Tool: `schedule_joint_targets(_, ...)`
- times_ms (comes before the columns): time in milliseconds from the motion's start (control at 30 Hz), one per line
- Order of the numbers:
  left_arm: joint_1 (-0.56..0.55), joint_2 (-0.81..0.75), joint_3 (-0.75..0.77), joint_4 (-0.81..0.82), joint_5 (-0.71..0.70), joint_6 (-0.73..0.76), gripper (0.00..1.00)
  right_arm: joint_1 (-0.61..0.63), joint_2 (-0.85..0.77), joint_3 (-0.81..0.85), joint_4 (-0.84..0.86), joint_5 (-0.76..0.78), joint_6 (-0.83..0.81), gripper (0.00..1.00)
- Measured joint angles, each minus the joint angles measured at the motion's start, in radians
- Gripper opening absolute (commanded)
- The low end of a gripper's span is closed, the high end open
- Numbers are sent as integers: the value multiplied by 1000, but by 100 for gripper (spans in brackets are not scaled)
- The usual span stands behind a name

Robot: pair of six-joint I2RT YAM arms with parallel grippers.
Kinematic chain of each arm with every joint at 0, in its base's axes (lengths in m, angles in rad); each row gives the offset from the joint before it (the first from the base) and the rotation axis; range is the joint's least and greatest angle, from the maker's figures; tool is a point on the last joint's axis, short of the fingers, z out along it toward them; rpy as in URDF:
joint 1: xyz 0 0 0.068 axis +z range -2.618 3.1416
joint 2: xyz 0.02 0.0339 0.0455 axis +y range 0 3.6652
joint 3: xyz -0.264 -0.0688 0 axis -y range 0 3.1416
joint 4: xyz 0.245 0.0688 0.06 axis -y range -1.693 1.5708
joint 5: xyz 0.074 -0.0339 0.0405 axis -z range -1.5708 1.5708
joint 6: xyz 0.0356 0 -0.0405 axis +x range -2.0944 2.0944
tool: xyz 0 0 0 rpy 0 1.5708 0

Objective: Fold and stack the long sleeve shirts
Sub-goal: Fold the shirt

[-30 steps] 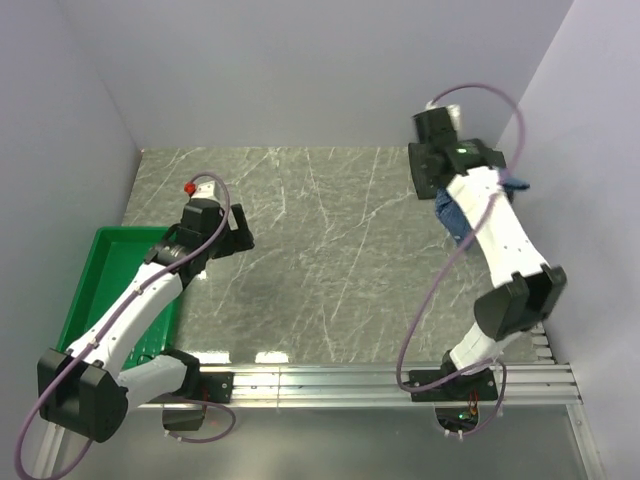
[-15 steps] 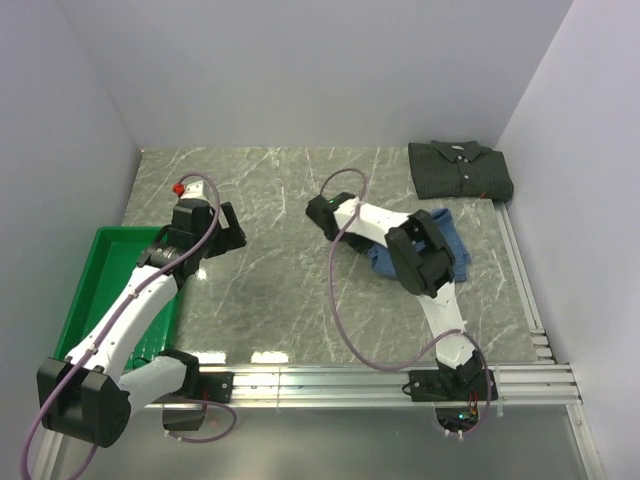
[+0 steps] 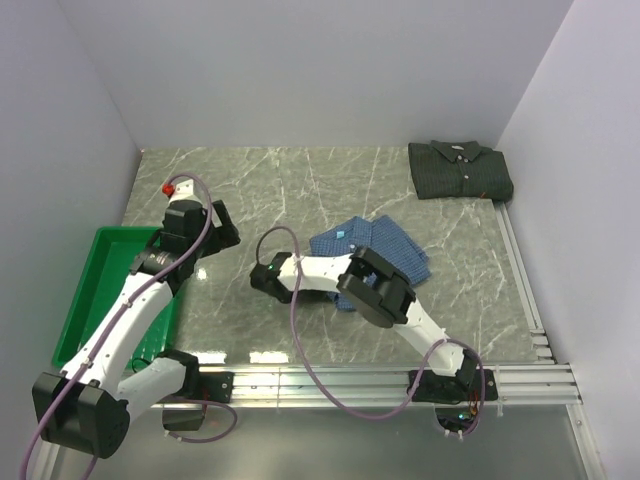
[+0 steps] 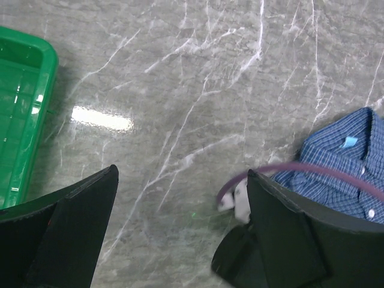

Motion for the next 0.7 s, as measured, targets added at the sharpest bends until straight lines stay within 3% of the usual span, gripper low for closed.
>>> schedule_joint_targets(100,3,0,0,0,-3,0,94,38,0,3,-8,-2,9,29)
schedule_joint_targets(200,5,-1,0,0,-7,0,94,51,1,14,-23,-11,19,34)
schedule_joint_targets(267,6,-2,0,0,-11,0,94,56,0,23,-29,-23,25,46)
schedule_joint_targets(300,7,-3,-1,0,-13,-1,94,57,-5,26,-31,-31,29,60)
schedule_joint_targets(700,14,-112,-9,-14,-55,-57,95,143,-170,63,67,-341,92,61)
